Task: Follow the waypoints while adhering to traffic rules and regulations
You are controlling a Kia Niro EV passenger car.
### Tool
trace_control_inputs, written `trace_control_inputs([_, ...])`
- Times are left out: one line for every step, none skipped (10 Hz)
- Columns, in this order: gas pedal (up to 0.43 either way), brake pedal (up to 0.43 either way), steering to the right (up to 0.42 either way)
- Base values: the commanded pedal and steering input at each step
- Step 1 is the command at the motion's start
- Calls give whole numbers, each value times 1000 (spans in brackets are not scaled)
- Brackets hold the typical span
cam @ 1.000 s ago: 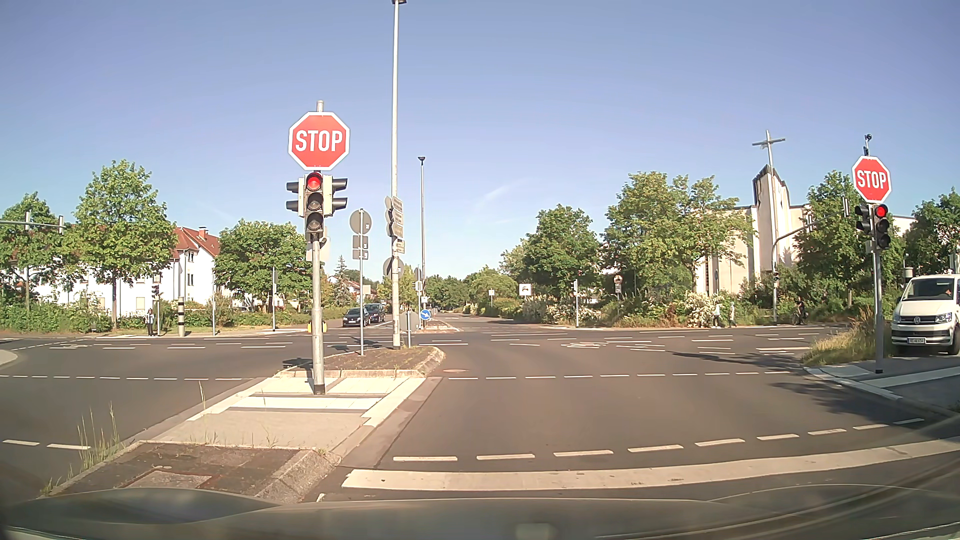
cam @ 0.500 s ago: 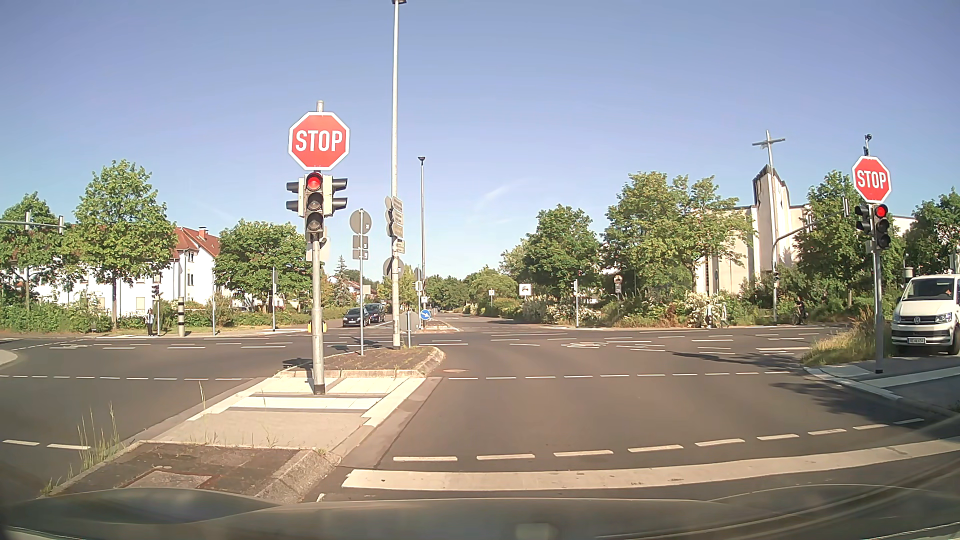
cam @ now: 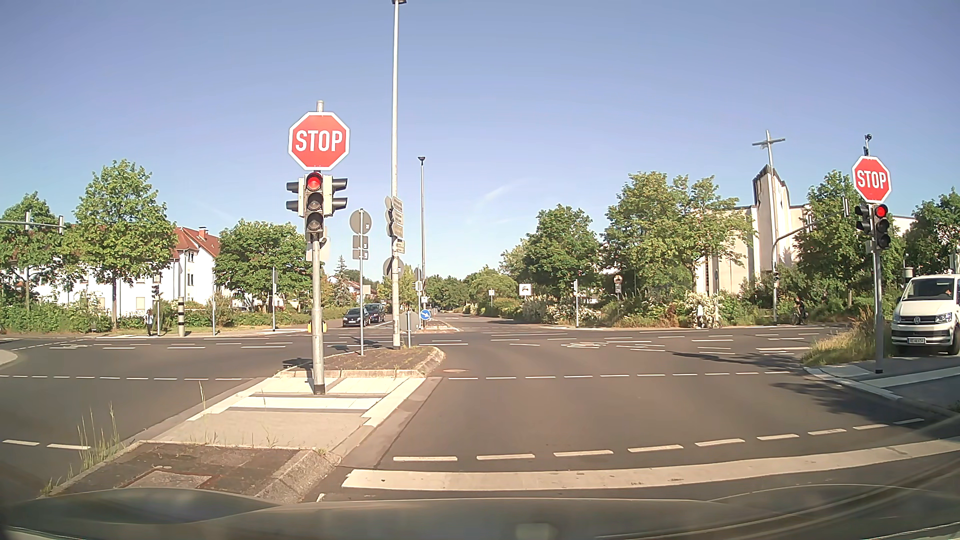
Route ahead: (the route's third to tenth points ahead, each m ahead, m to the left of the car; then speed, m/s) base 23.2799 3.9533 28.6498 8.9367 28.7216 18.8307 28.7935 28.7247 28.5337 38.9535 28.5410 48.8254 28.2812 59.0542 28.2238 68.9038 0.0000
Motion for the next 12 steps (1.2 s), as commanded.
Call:
trace_control_inputs([0, 305, 12])
trace_control_inputs([0, 305, 12])
trace_control_inputs([0, 305, 12])
trace_control_inputs([0, 305, 12])
trace_control_inputs([0, 305, 12])
trace_control_inputs([0, 305, 12])
trace_control_inputs([0, 305, 12])
trace_control_inputs([0, 305, 12])
trace_control_inputs([0, 305, 12])
trace_control_inputs([0, 305, 12])
trace_control_inputs([0, 305, 12])
trace_control_inputs([0, 305, 12])
